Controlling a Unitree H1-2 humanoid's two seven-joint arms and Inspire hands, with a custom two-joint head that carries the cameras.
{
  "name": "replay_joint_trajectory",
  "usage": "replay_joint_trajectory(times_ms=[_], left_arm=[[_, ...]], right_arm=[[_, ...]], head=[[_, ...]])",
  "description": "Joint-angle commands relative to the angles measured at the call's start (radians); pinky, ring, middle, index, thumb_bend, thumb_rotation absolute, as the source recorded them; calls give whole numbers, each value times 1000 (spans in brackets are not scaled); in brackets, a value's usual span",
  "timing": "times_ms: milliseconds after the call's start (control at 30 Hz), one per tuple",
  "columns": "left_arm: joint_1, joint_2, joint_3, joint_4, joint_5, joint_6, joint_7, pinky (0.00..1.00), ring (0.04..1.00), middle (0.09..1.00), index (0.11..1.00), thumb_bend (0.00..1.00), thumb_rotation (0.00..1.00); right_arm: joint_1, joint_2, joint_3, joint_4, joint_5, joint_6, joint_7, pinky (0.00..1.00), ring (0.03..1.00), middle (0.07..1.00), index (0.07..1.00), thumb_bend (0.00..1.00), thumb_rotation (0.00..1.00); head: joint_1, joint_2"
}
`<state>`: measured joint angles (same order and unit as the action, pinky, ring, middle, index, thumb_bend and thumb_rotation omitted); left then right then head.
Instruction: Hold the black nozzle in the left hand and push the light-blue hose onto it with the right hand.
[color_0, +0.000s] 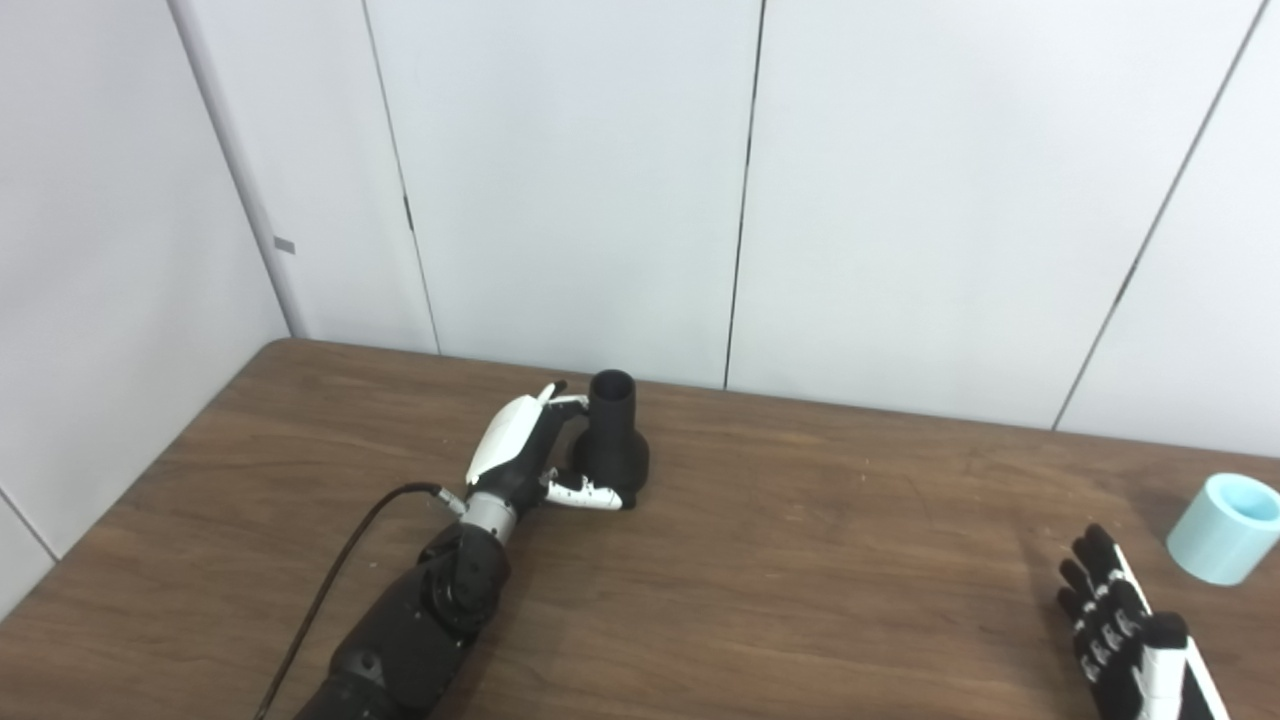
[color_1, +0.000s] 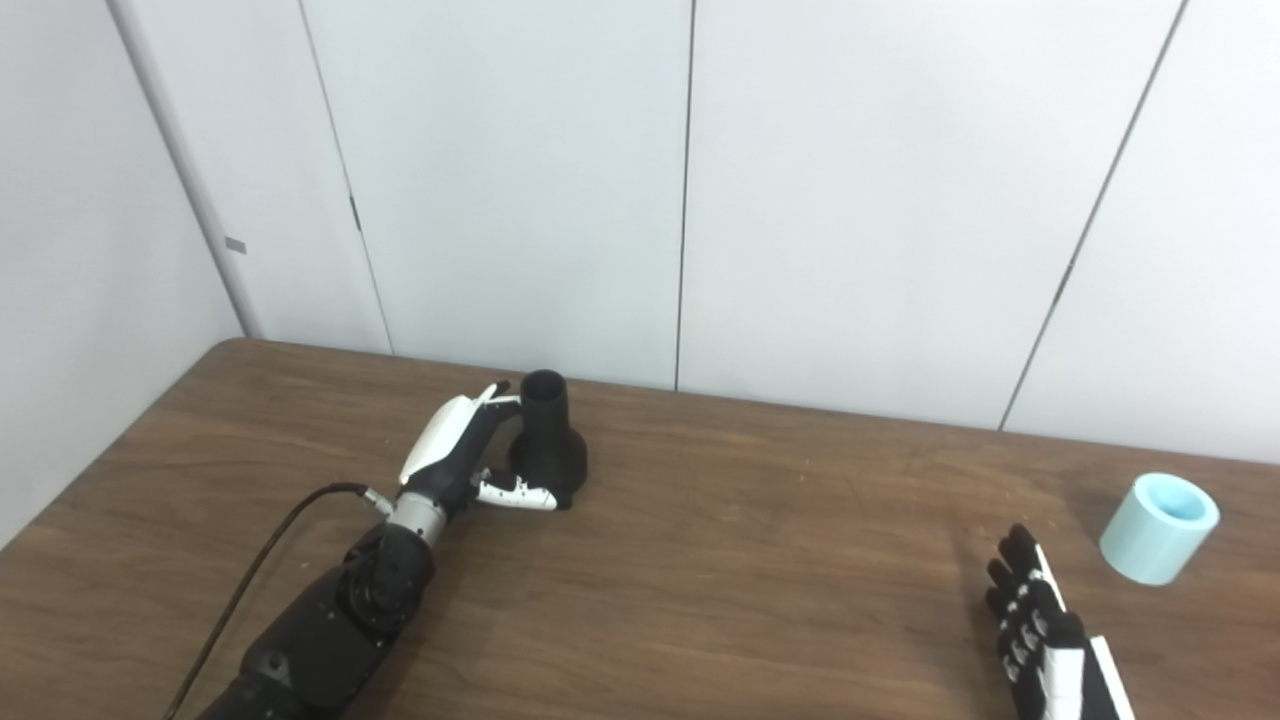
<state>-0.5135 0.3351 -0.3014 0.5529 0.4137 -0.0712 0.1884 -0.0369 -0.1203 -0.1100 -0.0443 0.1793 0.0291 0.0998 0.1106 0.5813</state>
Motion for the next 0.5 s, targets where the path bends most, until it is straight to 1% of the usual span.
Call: replay_joint_trajectory(times_ms=[0, 100, 233, 333, 467], left_arm=[[55, -36, -65, 17, 31, 2, -103, 1000, 1000, 808, 485, 518, 79], [68, -43, -86, 0, 34, -1, -116, 1000, 1000, 809, 485, 518, 80], [92, -50, -109, -42, 28, 10, -147, 1000, 1000, 809, 485, 518, 80], [110, -58, -126, -67, 26, 11, -172, 1000, 1000, 808, 486, 518, 79], [128, -64, -153, -102, 30, 14, -198, 1000, 1000, 814, 487, 518, 80]], right_arm=[[23, 24, 15, -11, -7, 12, -7, 1000, 1000, 1000, 1000, 752, 1000], [27, 31, 22, -27, -13, 22, -15, 1000, 1000, 1000, 1000, 750, 1000], [29, 40, 32, -45, -22, 36, -26, 1000, 1000, 1000, 1000, 784, 1000], [28, 46, 39, -57, -35, 48, -36, 1000, 998, 1000, 1000, 792, 1000], [28, 52, 51, -74, -55, 55, -49, 1000, 989, 1000, 1000, 768, 1000]], head=[[-7, 2], [-33, 9], [-53, 18], [-68, 26], [-93, 34]])
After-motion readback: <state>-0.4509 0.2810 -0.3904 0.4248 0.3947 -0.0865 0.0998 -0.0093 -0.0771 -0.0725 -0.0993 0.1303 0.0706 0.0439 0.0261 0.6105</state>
